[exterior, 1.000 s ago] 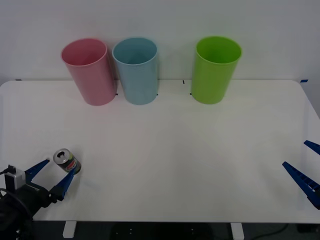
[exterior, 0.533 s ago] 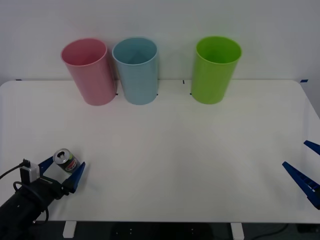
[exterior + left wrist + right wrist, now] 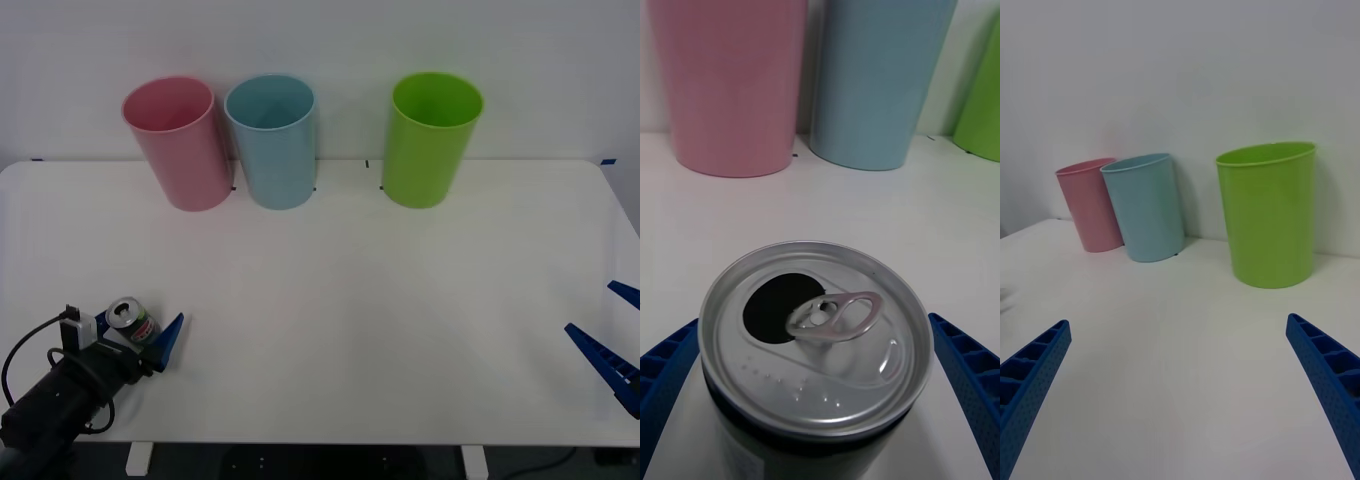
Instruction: Grasp the object on the table and drop it into the matching bin: aluminum can to the light blue bin, PET bottle to the pink bin.
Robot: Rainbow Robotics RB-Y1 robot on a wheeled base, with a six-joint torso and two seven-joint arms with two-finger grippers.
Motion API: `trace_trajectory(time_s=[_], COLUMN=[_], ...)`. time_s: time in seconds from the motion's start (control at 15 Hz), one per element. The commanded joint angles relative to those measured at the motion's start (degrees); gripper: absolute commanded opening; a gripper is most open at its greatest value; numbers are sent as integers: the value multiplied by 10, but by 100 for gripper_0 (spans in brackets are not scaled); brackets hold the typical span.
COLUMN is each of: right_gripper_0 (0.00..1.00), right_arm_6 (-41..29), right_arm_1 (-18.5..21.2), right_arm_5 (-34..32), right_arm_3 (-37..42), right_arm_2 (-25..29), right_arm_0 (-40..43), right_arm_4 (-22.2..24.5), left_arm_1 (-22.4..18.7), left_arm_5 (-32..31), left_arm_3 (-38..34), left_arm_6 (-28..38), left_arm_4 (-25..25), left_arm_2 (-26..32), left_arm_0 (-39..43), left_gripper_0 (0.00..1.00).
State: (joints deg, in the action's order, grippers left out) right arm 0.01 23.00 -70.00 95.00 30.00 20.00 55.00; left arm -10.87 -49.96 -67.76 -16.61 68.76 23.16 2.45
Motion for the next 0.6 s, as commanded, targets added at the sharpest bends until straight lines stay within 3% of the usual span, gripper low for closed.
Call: trace_trajectory(time_s=[0.07,0.2,0.27,0.33,0.4,0.47,0.6], right_gripper_0=[100,100,100,100,100,100,100], right_arm_6=[0,0,0,0,0,0,0], right_arm_1=[0,0,0,0,0,0,0], right_arm_5=[0,0,0,0,0,0,0], right_arm_3=[0,0,0,0,0,0,0], right_arm_2=[0,0,0,0,0,0,0], right_arm_0=[0,0,0,0,0,0,0], right_arm_4=[0,0,0,0,0,0,0], left_arm_1=[0,0,0,0,1,0,0], left_arm_5=[3,3,3,3,3,3,3], left_arm_3=[0,0,0,0,0,0,0], left_arm_6=[0,0,-1,-4,-6,-8,-10], left_arm_4=[-1,-6,-6,-7,-6,-7,-8], left_arm_2=[-1,-1,0,0,0,0,0], left_arm_0=[-1,-1,0,0,0,0,0], left_gripper_0=[100,100,72,20,6,0,0])
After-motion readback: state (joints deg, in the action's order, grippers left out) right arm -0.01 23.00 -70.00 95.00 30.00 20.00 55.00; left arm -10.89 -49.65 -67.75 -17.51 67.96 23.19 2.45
